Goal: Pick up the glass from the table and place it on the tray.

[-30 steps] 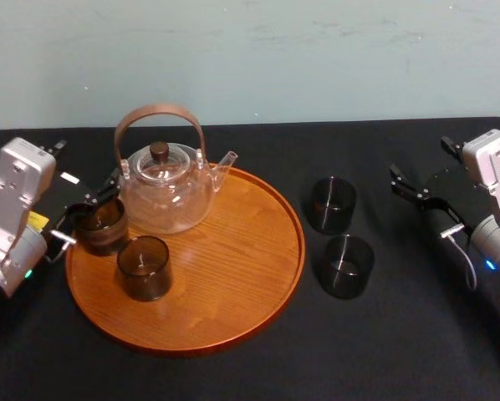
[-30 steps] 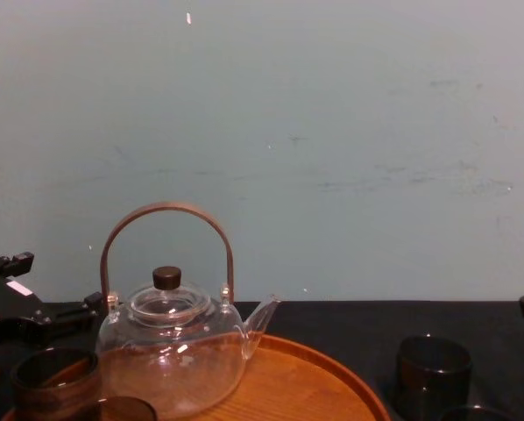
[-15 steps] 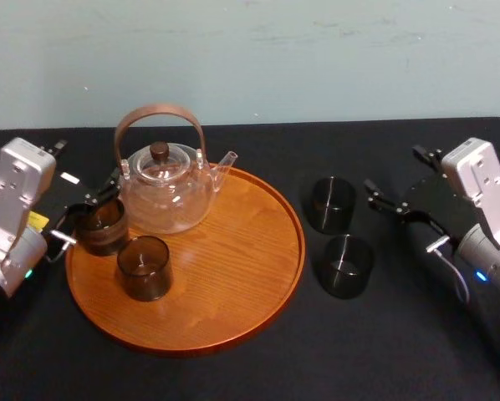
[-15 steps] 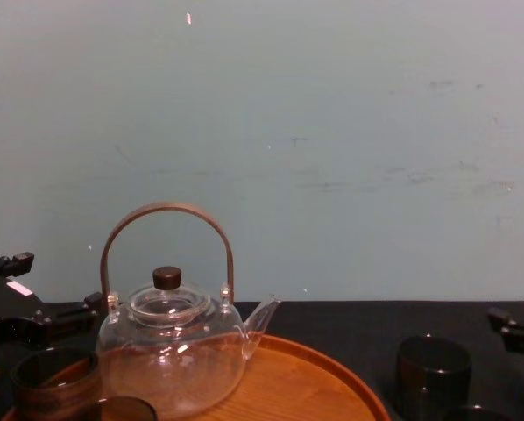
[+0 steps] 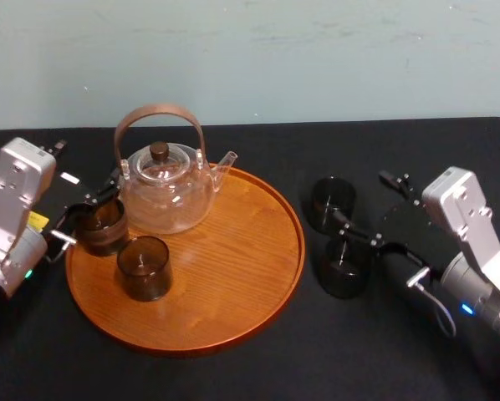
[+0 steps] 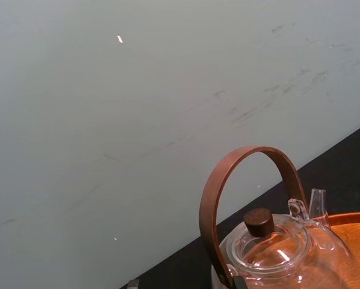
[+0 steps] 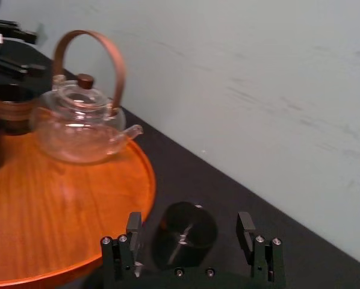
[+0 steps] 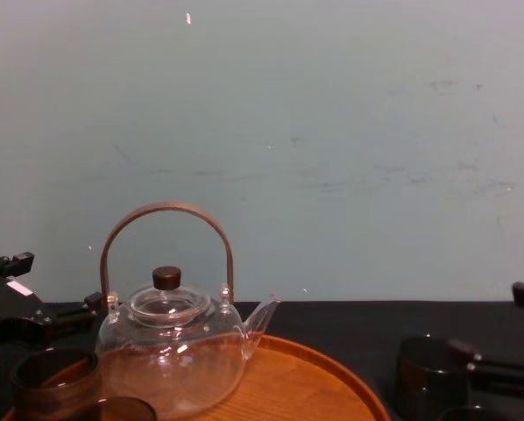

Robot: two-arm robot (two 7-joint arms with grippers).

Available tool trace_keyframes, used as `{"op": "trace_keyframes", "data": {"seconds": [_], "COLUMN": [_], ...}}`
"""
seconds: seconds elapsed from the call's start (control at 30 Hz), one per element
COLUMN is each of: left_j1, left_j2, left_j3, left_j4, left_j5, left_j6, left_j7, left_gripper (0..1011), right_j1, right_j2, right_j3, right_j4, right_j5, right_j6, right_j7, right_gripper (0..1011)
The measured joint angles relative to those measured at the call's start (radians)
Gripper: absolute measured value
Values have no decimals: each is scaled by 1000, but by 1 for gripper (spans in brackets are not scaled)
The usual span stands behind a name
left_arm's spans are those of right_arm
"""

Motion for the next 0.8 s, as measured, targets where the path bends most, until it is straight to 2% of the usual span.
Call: {"op": "trace_keyframes", "data": {"seconds": [0.5, 0.67, 0.8], "left_j1": [0, 0, 0], "left_j2": [0, 0, 0], "left_j3": [0, 0, 0], "left_j4": [0, 0, 0], "left_j5": [0, 0, 0], "left_j6": [0, 0, 0], "left_j7": [0, 0, 0], "left_gripper": [1001, 1001, 1001], "right_j1": [-56, -70, -85], "right_j2": [-30, -35, -35], "right_j3": [-11, 6, 24], "right_j4": [-21, -22, -35], "right_j5": [41, 86, 94], "right_j6": [12, 44, 75], "right_j7": [95, 136, 138], "right_gripper": [1002, 1002, 1002]}}
